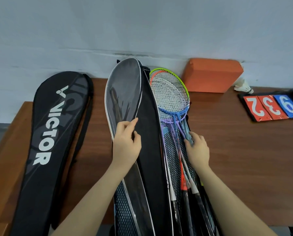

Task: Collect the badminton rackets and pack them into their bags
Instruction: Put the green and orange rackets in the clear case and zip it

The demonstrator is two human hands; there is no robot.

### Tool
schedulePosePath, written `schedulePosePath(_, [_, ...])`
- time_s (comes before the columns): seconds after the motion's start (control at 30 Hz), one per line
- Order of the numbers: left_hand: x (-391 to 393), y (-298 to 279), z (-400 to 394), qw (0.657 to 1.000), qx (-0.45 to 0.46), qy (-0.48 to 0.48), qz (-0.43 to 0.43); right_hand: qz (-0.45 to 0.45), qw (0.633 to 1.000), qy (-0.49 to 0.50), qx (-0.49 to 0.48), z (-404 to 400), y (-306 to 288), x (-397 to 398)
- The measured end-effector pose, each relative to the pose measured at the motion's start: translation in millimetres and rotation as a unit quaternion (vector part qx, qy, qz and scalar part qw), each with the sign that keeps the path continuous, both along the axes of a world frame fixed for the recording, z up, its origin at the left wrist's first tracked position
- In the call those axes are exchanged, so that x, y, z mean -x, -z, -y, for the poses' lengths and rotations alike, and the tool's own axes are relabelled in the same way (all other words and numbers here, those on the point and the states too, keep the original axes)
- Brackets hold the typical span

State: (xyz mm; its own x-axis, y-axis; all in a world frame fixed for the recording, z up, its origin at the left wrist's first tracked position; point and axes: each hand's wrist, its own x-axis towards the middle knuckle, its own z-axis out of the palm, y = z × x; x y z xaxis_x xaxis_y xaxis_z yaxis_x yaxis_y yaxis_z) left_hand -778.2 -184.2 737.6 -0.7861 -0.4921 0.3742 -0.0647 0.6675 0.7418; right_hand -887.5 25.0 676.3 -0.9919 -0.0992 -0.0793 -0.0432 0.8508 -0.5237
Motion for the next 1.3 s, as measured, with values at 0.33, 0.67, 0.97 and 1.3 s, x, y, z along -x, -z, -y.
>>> schedulePosePath(0.33, [3,5,7,0.999,0.030,-0.013,0.014,-0.089,0.992,-0.076,-0.038,-3,1,4])
schedulePosePath(0.67, [3,3,14,0.999,0.033,-0.010,0.037,-0.116,0.990,-0.073,0.029,18,3,-18])
schedulePosePath(0.97, [4,1,16,0.998,0.015,-0.006,0.056,-0.122,0.989,-0.084,-0.006,21,10,-8])
schedulePosePath(1.3, [-1,-3,18,0.996,-0.034,-0.022,0.074,-0.053,0.993,-0.108,-0.008,40,13,17])
